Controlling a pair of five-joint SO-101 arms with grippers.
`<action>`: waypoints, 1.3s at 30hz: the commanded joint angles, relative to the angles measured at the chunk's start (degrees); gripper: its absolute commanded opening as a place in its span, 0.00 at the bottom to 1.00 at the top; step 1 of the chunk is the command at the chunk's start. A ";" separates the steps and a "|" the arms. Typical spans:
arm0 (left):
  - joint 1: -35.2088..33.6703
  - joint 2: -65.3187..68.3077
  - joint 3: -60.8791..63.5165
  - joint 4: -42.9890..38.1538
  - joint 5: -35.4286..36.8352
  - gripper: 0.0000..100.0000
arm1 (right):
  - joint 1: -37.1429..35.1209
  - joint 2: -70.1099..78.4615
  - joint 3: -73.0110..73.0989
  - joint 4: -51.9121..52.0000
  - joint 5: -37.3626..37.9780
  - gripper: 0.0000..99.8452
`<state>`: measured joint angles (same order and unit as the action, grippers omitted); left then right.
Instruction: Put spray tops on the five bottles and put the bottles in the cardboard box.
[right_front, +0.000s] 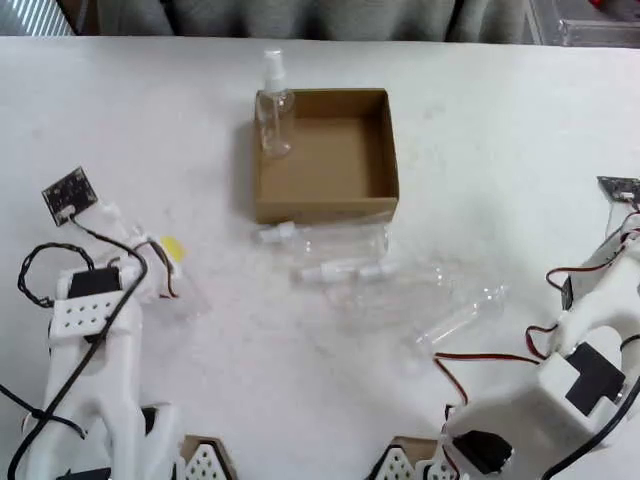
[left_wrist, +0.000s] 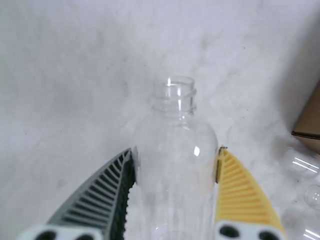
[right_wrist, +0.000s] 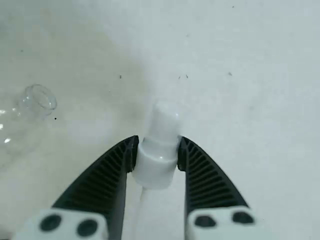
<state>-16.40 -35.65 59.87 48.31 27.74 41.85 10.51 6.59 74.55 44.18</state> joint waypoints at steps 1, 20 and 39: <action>-0.40 -2.24 -0.44 -1.23 -0.44 0.16 | 0.48 -2.42 0.62 -1.71 0.79 0.04; -0.40 -2.24 -0.44 -1.14 -0.44 0.16 | 4.79 -6.73 7.30 -8.48 -16.97 0.18; -0.40 -2.24 -0.44 -1.14 -0.44 0.16 | 2.15 1.63 8.09 -13.58 -13.27 0.14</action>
<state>-16.40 -35.65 59.87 48.31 27.74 44.75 12.09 16.44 61.89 29.14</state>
